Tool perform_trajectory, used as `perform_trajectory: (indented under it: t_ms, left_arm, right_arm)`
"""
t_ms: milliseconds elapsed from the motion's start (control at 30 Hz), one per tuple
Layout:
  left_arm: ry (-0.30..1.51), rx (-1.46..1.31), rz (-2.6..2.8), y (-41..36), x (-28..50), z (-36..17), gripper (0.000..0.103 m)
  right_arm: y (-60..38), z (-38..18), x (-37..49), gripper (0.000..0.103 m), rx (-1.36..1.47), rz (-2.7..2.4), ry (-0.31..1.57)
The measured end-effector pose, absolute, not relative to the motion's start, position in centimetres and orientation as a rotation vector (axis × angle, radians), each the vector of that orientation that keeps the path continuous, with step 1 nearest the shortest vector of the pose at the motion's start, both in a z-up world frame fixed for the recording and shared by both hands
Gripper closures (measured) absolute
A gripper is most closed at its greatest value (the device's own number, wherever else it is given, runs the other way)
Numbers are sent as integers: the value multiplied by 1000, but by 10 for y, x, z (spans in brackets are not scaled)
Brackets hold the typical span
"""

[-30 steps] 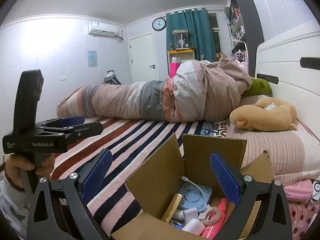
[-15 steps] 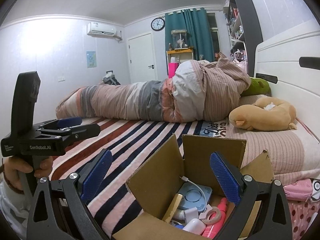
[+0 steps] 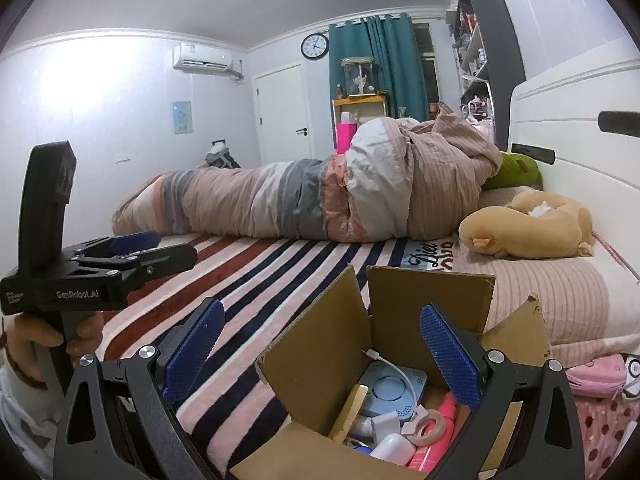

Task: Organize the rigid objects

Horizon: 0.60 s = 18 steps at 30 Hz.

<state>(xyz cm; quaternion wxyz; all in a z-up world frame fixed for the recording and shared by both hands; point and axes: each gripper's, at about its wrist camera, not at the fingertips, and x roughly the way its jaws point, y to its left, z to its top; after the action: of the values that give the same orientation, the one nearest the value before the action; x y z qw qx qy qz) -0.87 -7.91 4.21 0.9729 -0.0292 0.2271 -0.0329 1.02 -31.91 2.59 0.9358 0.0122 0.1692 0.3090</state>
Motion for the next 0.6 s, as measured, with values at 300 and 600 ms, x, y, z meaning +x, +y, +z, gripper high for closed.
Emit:
perform_trajectory:
  t_ms: [300,600]
  left_arm:
    - [465,-55,-43,-73,-11,41,1]
    - [461,-50,-24,-72,-14,41,1]
  right_arm:
    - [-315,25,10,4,22,639,353]
    - [-312,24,11,4,25,651,357]
